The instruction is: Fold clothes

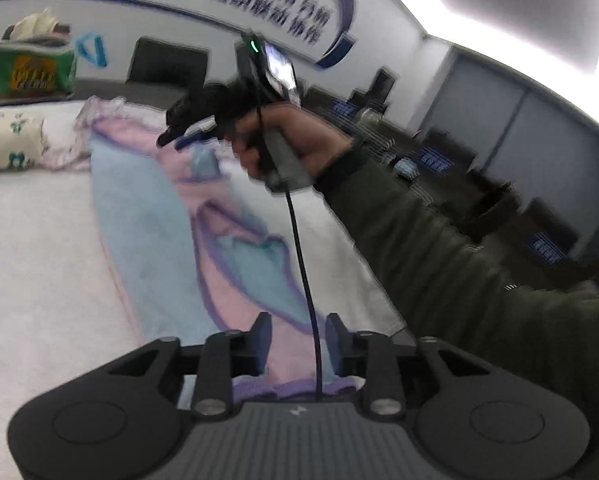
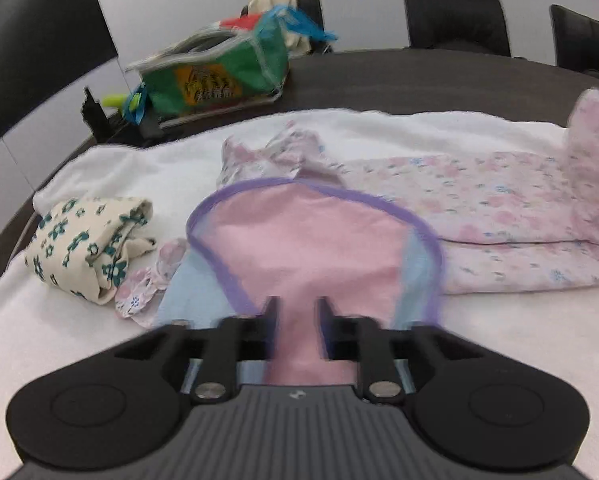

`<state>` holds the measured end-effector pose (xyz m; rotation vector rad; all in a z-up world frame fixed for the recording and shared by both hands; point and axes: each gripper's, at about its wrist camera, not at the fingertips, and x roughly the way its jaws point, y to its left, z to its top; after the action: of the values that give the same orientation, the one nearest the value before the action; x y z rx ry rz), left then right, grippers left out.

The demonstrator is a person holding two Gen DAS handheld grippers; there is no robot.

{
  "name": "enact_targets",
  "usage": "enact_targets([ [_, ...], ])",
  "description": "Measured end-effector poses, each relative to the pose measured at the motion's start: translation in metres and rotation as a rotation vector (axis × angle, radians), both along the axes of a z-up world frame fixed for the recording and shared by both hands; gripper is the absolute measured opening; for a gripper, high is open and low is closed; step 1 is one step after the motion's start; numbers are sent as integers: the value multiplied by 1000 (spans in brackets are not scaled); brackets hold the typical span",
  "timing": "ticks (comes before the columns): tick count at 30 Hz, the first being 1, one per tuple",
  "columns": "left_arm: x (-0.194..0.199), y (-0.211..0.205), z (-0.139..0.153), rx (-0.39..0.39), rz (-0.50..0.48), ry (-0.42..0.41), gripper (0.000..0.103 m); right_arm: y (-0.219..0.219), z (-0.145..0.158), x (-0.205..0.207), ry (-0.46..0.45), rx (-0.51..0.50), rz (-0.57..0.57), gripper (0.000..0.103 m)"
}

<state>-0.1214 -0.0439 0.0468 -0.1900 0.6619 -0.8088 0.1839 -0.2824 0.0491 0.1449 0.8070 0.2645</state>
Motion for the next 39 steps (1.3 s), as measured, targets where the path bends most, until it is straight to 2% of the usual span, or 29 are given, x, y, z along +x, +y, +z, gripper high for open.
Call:
enact_targets([
  [1, 1, 13, 1, -5, 36, -2, 53, -4, 5, -5, -27, 7, 9, 43],
  [2, 6, 26, 0, 13, 94, 6, 59, -9, 11, -9, -54, 15, 18, 44],
  [3, 13, 33, -3, 45, 155, 30, 59, -13, 16, -14, -81, 22, 27, 44],
  [5, 27, 38, -13, 101, 255, 90, 52, -9, 23, -8, -107, 25, 56, 44],
  [7, 36, 32, -24, 122, 294, 146, 48, 6, 24, 6, -117, 4, 110, 44],
  [9, 36, 20, -31, 129, 298, 176, 48, 27, 18, 19, -94, -82, 158, 44],
  [10, 32, 14, -32, 135, 300, 171, 48, 38, 15, 26, -83, -126, 182, 43],
  [12, 25, 3, -34, 157, 306, 149, 48, 43, 12, 32, -112, -234, 148, 44],
  [15, 21, -8, -37, 215, 291, 88, 48, 4, 10, 33, -85, -170, 35, 44],
  [16, 20, -11, -37, 228, 280, 71, 42, -5, 9, 17, -86, -161, 43, 44],
  [17, 21, -12, -38, 234, 265, 62, 9, -14, 8, 0, -88, -153, 56, 44],
  [18, 23, -14, -39, 238, 248, 60, 1, -23, 6, -17, -91, -145, 69, 44],
  [22, 21, -10, -40, 233, 233, 54, 6, -58, 1, -85, -100, -115, 121, 44],
  [23, 20, -8, -40, 219, 233, 65, 15, -60, 0, -117, -121, -106, 154, 44],
  [26, 19, -2, -40, 175, 224, 95, 28, -50, -6, -205, -167, -108, 231, 44],
  [29, 15, -5, -40, 184, 222, 77, 31, -35, -15, -267, -159, -101, 217, 44],
  [31, 10, -9, -39, 213, 224, 51, 27, -29, -22, -295, -148, -76, 177, 44],
  [32, 9, -11, -39, 230, 227, 38, 14, -27, -25, -304, -137, -63, 159, 44],
  [35, 8, -11, -40, 257, 222, 18, 3, -22, -34, -328, -119, -48, 126, 43],
  [37, 9, -7, -40, 258, 207, 17, 2, -20, -37, -339, -122, -48, 116, 32],
  [38, 10, -5, -41, 253, 200, 21, 1, -18, -36, -343, -128, -49, 113, 16],
  [39, 12, -3, -41, 247, 194, 26, 1, -17, -36, -344, -123, -23, 116, 9],
])
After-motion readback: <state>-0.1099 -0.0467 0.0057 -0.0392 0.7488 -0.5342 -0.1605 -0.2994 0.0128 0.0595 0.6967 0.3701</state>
